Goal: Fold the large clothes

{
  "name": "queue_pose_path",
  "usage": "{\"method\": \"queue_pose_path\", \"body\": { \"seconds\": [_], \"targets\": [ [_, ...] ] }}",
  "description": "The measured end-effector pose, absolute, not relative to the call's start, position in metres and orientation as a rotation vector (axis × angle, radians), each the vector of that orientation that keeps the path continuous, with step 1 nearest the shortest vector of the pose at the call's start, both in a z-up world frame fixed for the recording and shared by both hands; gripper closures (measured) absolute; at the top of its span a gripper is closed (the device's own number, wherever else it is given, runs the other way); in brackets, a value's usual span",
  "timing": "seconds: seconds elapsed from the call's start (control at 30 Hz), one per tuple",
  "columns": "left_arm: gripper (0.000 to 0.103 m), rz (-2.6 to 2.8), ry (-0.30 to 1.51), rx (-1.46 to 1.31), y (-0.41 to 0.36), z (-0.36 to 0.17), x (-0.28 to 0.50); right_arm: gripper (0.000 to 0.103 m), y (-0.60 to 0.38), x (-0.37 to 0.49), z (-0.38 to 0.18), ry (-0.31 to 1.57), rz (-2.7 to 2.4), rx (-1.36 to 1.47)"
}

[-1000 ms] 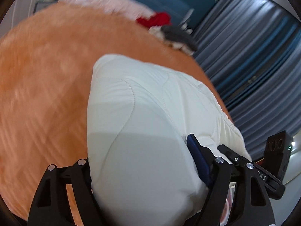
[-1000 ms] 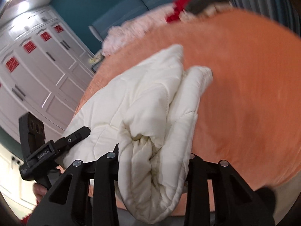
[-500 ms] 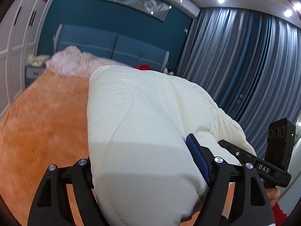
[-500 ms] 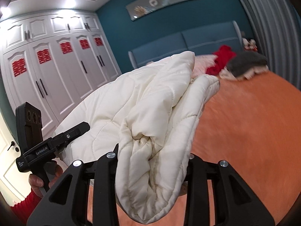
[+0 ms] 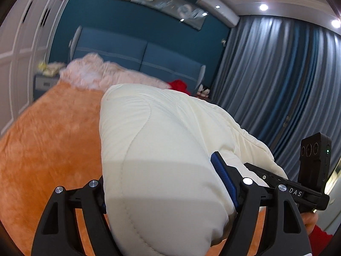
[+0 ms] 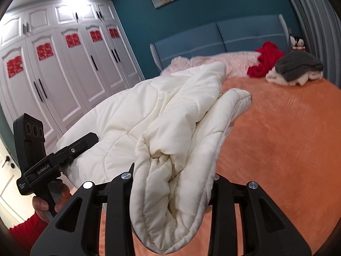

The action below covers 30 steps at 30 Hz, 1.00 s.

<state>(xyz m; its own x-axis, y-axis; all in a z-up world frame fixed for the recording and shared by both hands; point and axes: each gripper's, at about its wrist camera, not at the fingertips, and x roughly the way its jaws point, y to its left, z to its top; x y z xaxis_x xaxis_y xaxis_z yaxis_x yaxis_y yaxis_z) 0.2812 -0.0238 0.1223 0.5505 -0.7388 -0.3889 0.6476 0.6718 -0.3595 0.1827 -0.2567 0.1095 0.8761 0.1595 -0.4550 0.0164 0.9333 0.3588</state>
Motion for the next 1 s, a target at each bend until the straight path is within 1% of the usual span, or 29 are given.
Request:
{"method": "queue_pose_path", "body": {
  "seconds": [0.23,0.37,0.43,0.47,0.5,0.53,0.6,0.7,0.8,0.87,0.9,0.93,0.97,1.0],
  "targets": [
    [0.029,-0.797,0.631,-0.191,-0.027,0.051,0.322,0.072,-0.260,0.223,0.038,0.601,0.071,0.389],
    [0.028,-0.767,0.731,-0.202,-0.027,-0.010,0.335,0.071,-0.259,0.236,-0.018,0.697,0.057,0.433],
    [0.027,-0.738,0.816,-0.213,-0.022,-0.043,0.339,0.069,-0.258,0.238,-0.044,0.749,0.059,0.466],
    [0.026,-0.733,0.829,-0.220,-0.018,-0.051,0.338,0.065,-0.256,0.236,-0.055,0.763,0.062,0.489],
    [0.022,-0.732,0.832,-0.217,-0.013,-0.060,0.335,0.060,-0.255,0.232,-0.064,0.764,0.062,0.506],
    [0.019,-0.727,0.835,-0.205,-0.010,-0.063,0.331,0.057,-0.255,0.227,-0.070,0.766,0.063,0.520],
    [0.017,-0.722,0.871,-0.200,-0.002,-0.069,0.323,0.049,-0.254,0.216,-0.077,0.784,0.064,0.548],
    [0.016,-0.707,0.949,-0.220,0.016,-0.073,0.312,0.042,-0.255,0.192,-0.074,0.804,0.058,0.546],
    [0.017,-0.664,0.963,-0.226,0.039,-0.064,0.303,0.042,-0.260,0.163,-0.058,0.802,0.036,0.520],
    [0.017,-0.603,0.948,-0.198,0.056,-0.045,0.295,0.042,-0.264,0.148,-0.041,0.799,0.005,0.482],
    [0.017,-0.582,0.941,-0.186,0.060,-0.038,0.294,0.043,-0.265,0.145,-0.037,0.798,-0.006,0.460],
    [0.017,-0.554,0.926,-0.165,0.063,-0.027,0.294,0.049,-0.266,0.142,-0.027,0.794,-0.016,0.431],
    [0.017,-0.489,0.905,-0.117,0.063,-0.011,0.297,0.060,-0.264,0.143,-0.012,0.784,-0.022,0.395],
    [0.023,-0.458,0.889,-0.088,0.061,0.001,0.301,0.077,-0.262,0.147,-0.004,0.780,-0.032,0.362]
  ]
}}
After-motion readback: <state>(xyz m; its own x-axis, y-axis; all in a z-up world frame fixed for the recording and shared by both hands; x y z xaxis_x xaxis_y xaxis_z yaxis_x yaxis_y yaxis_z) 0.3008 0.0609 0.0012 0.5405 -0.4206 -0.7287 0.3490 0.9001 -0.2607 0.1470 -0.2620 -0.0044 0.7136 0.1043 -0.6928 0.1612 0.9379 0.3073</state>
